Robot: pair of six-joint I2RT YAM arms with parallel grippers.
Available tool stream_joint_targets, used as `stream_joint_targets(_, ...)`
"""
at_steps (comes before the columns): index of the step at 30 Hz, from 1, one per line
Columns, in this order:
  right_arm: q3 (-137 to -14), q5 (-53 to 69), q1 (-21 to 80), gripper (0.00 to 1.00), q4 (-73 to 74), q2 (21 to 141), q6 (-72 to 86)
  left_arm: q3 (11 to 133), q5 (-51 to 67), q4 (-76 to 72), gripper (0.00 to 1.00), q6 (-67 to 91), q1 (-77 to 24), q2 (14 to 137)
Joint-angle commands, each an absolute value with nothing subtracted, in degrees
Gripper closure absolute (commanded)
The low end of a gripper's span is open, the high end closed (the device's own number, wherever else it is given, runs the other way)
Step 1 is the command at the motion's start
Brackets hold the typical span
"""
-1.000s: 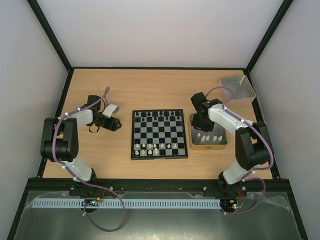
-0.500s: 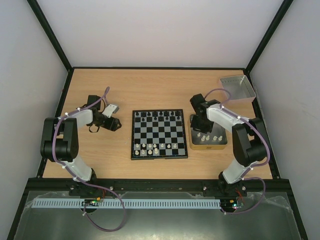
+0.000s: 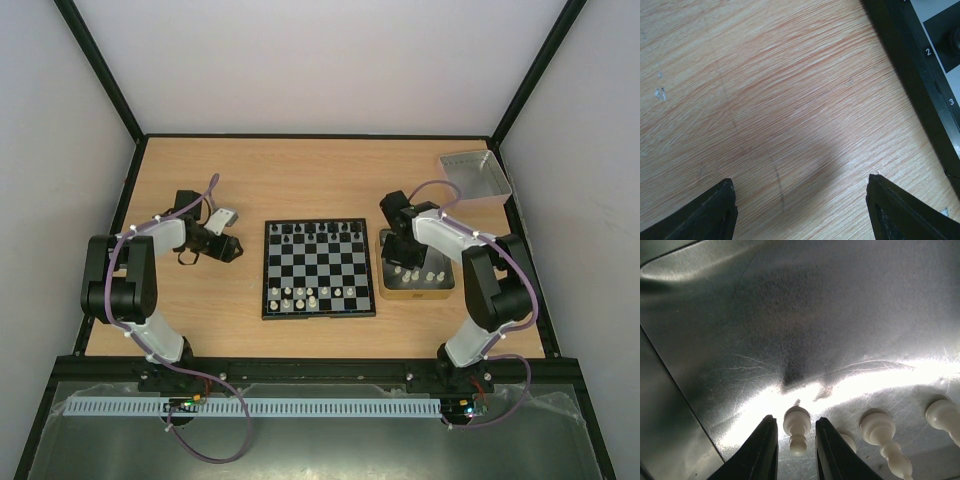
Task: Set up the chess pieces on the board
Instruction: Pick up the chess piece from the storage box.
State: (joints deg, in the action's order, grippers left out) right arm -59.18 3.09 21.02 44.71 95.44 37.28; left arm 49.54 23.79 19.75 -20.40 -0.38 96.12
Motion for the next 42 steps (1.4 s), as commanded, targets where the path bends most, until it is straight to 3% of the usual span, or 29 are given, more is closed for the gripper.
stream_joint_targets(1, -58.55, 3.23, 20.86, 0.81, 44.98, 96.49, 36.7, 47.37, 22.7, 24.99, 0.29, -20.3, -0.97, 99.5)
stream_joint_targets(14, -58.68, 4.24, 20.84, 0.87, 44.88, 97.51, 36.71, 47.31, 22.85, 24.92, 0.29, -20.3, -0.96, 99.31)
stream_joint_targets(20, -59.17, 3.25, 20.83, 0.98, 45.21, 97.38, 36.68, 47.3, 22.83, 24.87, 0.29, -20.3, -0.97, 99.32)
stream_joint_targets(34, -64.59, -4.23, 26.18, 0.98, 50.8, 91.52, 36.94, 47.45, 22.76, 24.97, 0.29, -20.3, -0.97, 99.66)
stream_joint_targets(42, -70.69, -0.14, 31.51, 0.98, 57.57, 89.12, 36.7, 47.47, 22.37, 24.85, 0.29, -20.04, -0.97, 99.89)
